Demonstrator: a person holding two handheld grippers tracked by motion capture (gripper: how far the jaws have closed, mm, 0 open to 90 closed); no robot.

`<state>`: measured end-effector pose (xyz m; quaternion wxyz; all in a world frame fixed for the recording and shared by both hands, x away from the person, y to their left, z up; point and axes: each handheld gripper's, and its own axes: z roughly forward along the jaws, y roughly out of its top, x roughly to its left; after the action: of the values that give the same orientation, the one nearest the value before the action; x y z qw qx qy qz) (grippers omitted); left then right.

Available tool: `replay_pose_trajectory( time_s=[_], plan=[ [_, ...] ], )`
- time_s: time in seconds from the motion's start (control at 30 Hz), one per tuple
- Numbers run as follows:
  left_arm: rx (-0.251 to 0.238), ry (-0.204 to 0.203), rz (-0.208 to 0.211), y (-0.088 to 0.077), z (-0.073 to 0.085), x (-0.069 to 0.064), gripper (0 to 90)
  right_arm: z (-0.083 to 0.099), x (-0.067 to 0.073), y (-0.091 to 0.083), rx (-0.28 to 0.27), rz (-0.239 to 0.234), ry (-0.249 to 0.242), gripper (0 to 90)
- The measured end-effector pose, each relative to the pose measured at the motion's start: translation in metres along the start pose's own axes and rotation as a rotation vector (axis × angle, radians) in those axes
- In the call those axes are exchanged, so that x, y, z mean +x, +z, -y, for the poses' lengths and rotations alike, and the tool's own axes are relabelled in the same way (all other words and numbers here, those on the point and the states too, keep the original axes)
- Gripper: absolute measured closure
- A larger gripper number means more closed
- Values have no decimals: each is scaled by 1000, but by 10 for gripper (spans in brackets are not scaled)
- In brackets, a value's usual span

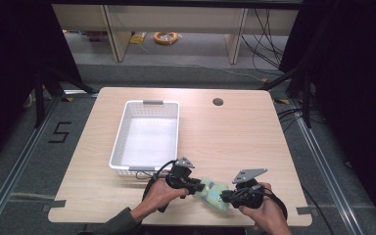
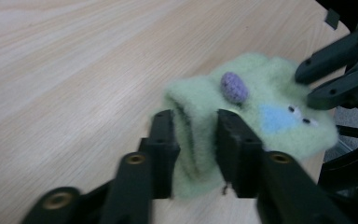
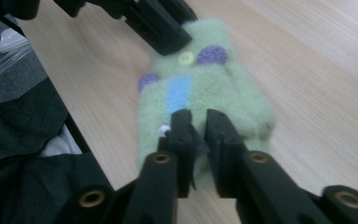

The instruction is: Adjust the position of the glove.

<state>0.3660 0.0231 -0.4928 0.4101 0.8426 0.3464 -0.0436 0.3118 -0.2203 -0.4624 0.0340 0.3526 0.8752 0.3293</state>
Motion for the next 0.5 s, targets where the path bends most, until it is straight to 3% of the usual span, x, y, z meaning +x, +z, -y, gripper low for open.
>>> replay_pose_trajectory(
  time_s=[0.03, 0.07, 0.1, 0.13, 0.23, 0.27, 0.3, 0.33, 0.4, 0.47, 0.5],
  plan=[
    [6, -19, -6, -1, 0, 0, 571, 0, 0, -1, -19, 23, 13, 698],
    [-22, -43, -16, 1, 1, 0, 543, 0, 0, -4, -1, 43, 6, 646],
    [-9, -55, 2, 1, 2, 0, 538, 0, 0, -6, -7, 53, 28, 614],
    [40, -52, 5, -1, 2, 2, 524, 0, -1, -8, -22, 53, 23, 593],
    [28, -88, 2, 2, 4, 5, 486, 4, -5, -11, -37, 64, 87, 527],
    [28, -88, 2, 2, 4, 5, 479, 4, -5, -11, -37, 64, 87, 527],
    [13, -116, 23, 3, 6, 6, 479, 8, -10, -11, -23, 59, 116, 495],
    [21, -120, 8, 2, 5, 6, 479, 8, -10, -11, -23, 59, 116, 495],
    [14, -120, 27, 3, 7, 6, 480, 10, -12, -7, -17, 45, 135, 487],
    [59, -100, 32, 2, 8, 6, 491, 11, -14, -3, -3, 36, 151, 467],
    [50, -115, 40, 3, 9, 5, 504, 12, -14, -1, 2, 38, 158, 457]
  ],
)
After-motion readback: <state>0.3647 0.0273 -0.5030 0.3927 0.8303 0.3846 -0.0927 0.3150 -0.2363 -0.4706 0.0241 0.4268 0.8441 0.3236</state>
